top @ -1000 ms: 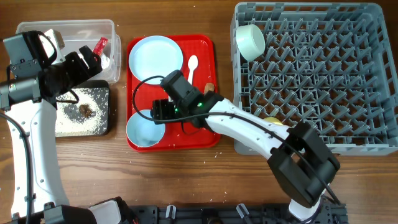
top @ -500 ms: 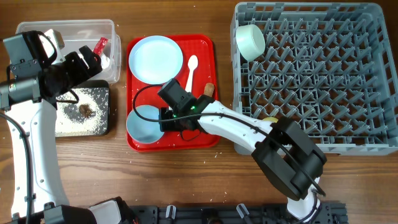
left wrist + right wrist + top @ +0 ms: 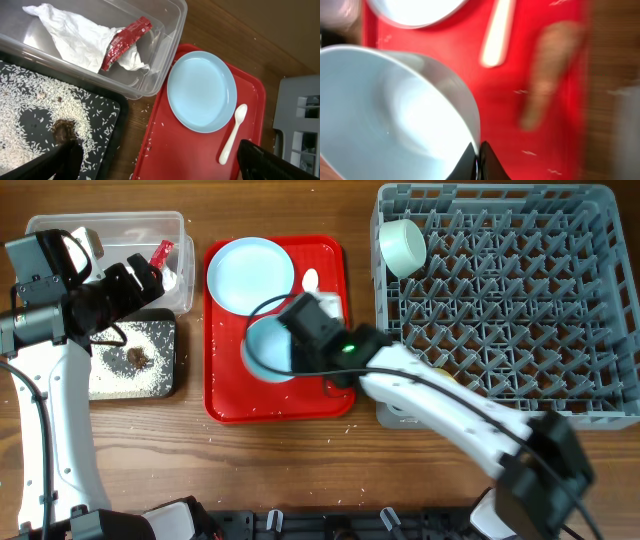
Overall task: Sort waste into correct bins and load items into the dishwasher rack
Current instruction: 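Grasp the blue bowl rim with the right gripper and lift, then set the blue bowl into the rack beside the green bowl, then grasp the light-blue plate edge with the right gripper and lift, then stand the light-blue plate upright in the rack with the right gripper, then reach the left gripper to the white spoon and grasp it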
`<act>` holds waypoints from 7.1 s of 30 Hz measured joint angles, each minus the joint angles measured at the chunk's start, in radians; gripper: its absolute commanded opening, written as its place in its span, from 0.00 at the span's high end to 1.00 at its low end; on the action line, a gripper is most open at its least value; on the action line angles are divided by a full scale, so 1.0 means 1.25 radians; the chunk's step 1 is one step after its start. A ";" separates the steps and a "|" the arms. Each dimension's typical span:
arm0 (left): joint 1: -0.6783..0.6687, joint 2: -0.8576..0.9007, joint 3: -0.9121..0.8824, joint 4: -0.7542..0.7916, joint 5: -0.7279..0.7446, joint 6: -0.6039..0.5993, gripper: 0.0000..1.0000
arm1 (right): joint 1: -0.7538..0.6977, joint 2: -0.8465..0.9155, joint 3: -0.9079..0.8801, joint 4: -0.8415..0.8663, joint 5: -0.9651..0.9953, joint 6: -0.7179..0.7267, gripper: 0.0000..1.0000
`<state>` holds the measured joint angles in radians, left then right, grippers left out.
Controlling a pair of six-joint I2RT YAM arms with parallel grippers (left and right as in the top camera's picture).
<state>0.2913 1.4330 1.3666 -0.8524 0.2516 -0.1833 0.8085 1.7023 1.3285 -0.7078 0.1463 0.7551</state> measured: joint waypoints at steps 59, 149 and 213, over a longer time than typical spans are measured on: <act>0.000 0.000 0.000 0.000 -0.001 0.000 0.00 | -0.149 0.063 0.000 -0.083 0.762 -0.788 0.33; 0.000 0.000 0.000 0.000 0.000 0.000 0.00 | -0.410 -0.081 0.343 -0.230 0.540 -0.624 0.95; 0.000 0.000 0.000 0.010 0.000 0.000 0.00 | -0.266 0.065 0.342 -0.088 -0.287 -0.257 0.00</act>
<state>0.2913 1.4330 1.3666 -0.8402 0.2512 -0.1837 0.4767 1.7840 1.7565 -0.8181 -0.2119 0.4343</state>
